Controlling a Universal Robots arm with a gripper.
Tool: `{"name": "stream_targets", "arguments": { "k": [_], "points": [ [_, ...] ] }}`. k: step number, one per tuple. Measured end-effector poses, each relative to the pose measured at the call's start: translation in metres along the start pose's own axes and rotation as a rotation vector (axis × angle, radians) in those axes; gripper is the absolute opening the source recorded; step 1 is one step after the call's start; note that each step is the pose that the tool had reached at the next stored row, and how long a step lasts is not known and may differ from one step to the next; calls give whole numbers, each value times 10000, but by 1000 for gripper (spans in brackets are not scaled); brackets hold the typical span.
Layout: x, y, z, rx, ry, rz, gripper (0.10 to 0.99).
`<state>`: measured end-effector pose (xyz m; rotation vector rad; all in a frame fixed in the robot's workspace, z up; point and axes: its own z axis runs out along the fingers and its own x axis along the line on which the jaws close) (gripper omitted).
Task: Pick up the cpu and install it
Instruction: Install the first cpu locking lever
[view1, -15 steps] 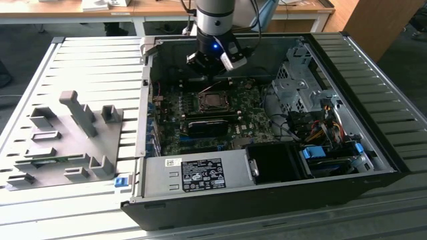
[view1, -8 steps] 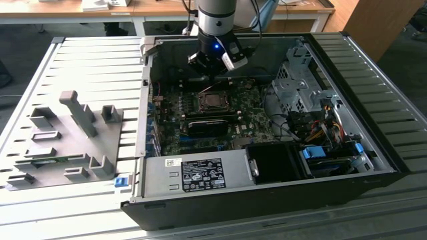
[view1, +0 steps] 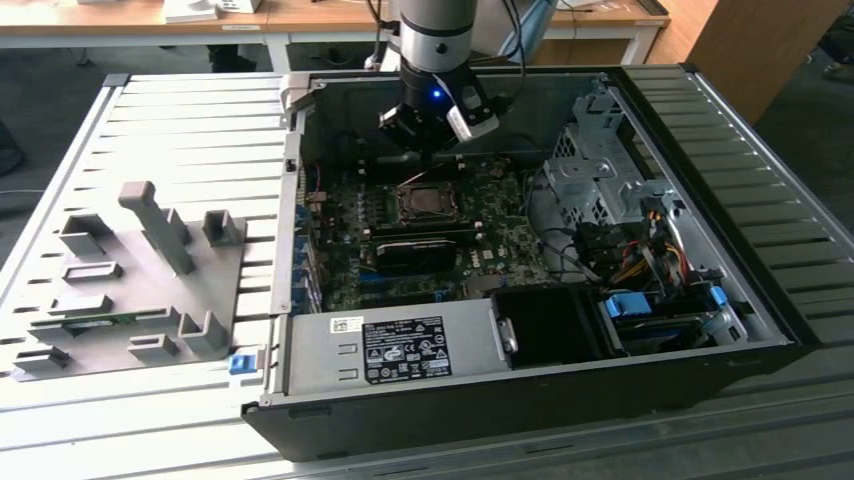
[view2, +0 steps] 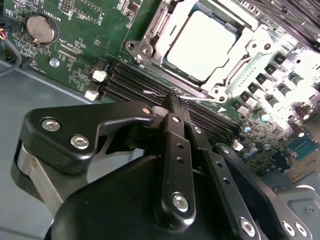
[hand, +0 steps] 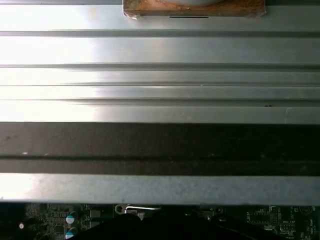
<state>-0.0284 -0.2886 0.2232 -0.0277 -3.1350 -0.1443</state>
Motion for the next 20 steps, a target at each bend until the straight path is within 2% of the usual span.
{"name": "stream_targets", "arguments": {
  "k": [20],
  "points": [
    [-114, -7, 117, 1, -8, 87, 106]
  ]
}}
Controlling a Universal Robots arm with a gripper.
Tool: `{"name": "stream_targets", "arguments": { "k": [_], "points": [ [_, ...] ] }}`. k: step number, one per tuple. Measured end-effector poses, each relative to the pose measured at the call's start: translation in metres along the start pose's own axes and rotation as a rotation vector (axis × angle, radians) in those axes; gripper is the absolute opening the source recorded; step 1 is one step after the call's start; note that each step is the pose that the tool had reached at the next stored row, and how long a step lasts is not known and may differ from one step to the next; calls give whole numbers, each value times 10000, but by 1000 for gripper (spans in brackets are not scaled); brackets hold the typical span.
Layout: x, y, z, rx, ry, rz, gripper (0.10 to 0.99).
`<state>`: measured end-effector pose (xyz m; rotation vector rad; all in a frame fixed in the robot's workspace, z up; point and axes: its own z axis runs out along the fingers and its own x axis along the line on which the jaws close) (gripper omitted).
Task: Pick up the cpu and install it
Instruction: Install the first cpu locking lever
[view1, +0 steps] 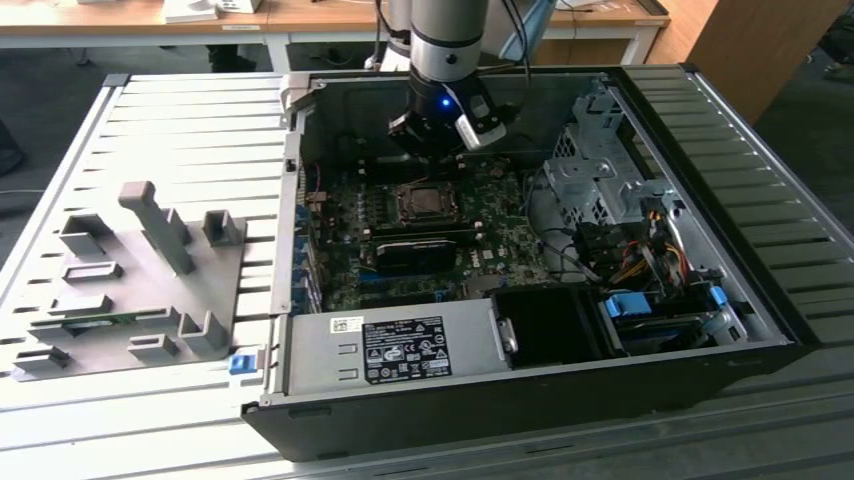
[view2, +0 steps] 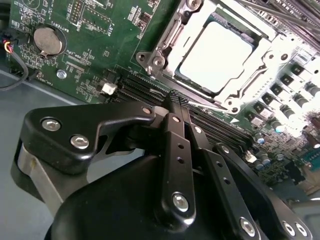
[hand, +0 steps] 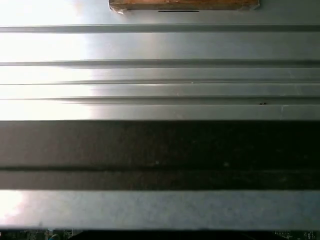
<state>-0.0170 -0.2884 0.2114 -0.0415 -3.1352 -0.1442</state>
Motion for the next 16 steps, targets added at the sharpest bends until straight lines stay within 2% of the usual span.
{"name": "stream_targets", "arguments": {
  "k": [16],
  "points": [
    [-19, -9, 102, 0, -7, 75, 106]
  ]
}}
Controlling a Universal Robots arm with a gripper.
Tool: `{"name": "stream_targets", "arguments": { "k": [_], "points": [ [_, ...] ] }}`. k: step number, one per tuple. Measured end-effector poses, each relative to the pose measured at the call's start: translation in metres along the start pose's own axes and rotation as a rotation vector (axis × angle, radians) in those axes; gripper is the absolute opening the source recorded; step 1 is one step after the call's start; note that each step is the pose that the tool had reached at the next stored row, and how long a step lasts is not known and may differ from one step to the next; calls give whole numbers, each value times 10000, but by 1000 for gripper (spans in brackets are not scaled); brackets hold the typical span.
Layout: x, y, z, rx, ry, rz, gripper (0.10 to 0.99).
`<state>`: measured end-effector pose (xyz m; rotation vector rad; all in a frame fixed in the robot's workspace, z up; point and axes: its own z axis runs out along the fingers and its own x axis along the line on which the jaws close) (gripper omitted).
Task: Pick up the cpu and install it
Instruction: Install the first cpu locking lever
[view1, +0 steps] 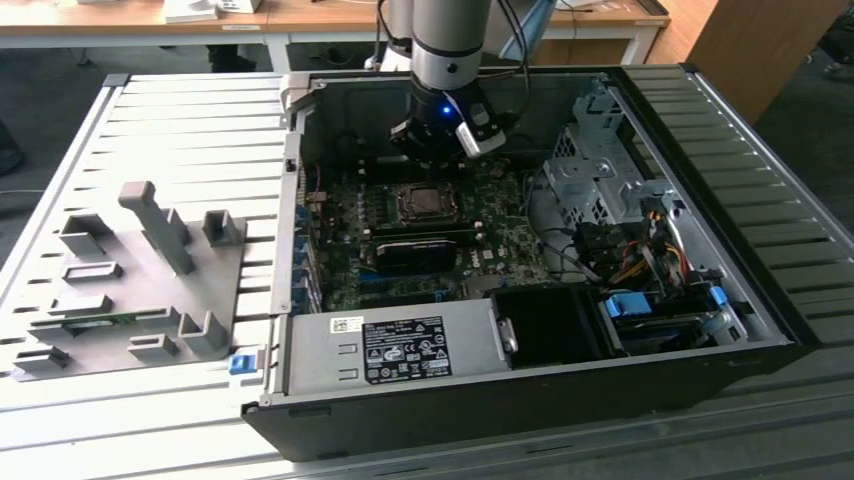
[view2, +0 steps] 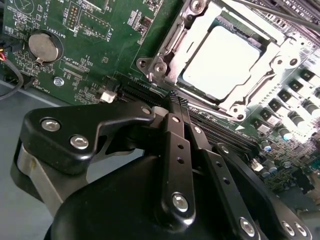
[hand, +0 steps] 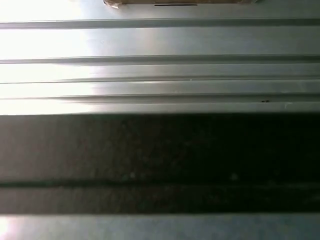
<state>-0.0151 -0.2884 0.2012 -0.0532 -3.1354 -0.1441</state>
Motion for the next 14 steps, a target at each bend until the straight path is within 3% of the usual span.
{"name": "stream_targets", "arguments": {
  "k": [5, 14],
  "points": [
    [0, -2, 24, 0, 0, 0, 106],
    [-1, 0, 5, -2, -1, 0, 106]
  ]
}}
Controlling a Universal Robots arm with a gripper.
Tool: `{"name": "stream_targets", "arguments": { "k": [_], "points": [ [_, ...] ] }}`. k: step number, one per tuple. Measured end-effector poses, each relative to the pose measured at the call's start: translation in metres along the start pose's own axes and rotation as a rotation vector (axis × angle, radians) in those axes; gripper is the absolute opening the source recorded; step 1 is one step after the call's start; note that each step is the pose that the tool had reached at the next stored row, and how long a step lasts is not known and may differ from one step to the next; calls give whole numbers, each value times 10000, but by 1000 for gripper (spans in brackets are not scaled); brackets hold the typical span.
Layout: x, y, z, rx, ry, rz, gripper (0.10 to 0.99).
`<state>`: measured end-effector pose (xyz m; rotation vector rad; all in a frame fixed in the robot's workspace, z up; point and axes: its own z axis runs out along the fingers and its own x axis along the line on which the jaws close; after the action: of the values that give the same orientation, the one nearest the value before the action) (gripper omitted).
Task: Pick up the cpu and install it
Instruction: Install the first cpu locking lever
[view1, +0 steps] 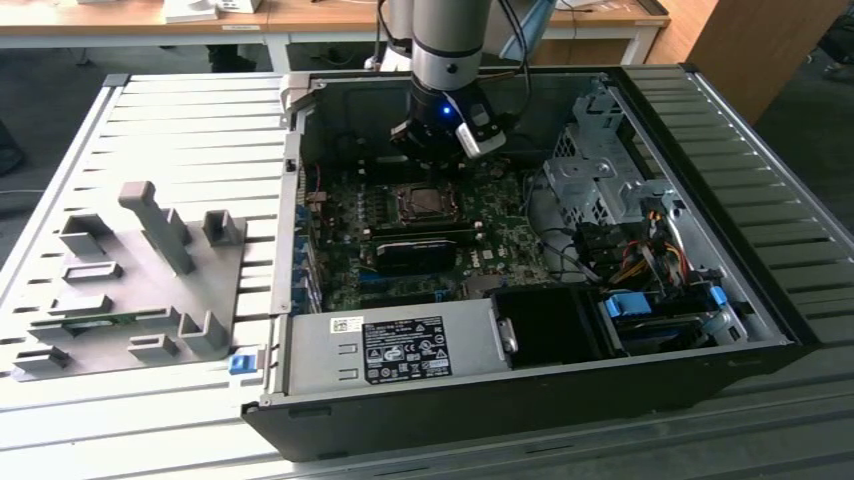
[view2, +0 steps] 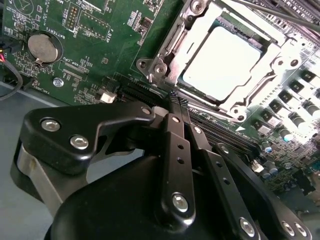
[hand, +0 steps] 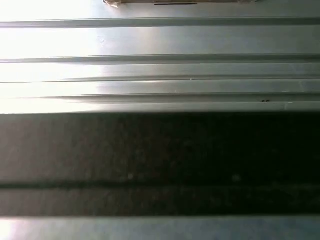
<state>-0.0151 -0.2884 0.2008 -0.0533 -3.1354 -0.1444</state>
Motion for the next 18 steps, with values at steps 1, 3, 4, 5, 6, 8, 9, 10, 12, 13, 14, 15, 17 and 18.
{"name": "stream_targets", "arguments": {
  "k": [1, 3, 4, 5, 6, 8, 9, 10, 12, 13, 14, 15, 17, 18],
  "points": [
    [0, -1, 0, -1, -1, 0, 106],
    [0, -2, -2, 6, 0, 0, 106],
    [0, -3, -4, 8, 1, 0, 106],
    [0, -3, -6, 8, 1, 0, 106],
    [0, -3, -8, 8, 1, 0, 106],
    [-1, -2, -7, 20, -2, -1, 106],
    [0, -2, -7, 57, -2, -1, 106],
    [0, -3, -5, 97, -3, -1, 106],
    [0, -4, 4, 160, -5, 0, 106],
    [0, -4, 7, 174, -5, 0, 106],
    [0, -5, 11, 187, -4, 0, 106],
    [0, -5, 16, 196, -4, 0, 106],
    [-1, -5, 26, 213, -8, 0, 106],
    [0, -6, 30, 222, -9, -1, 106]
  ]
}}
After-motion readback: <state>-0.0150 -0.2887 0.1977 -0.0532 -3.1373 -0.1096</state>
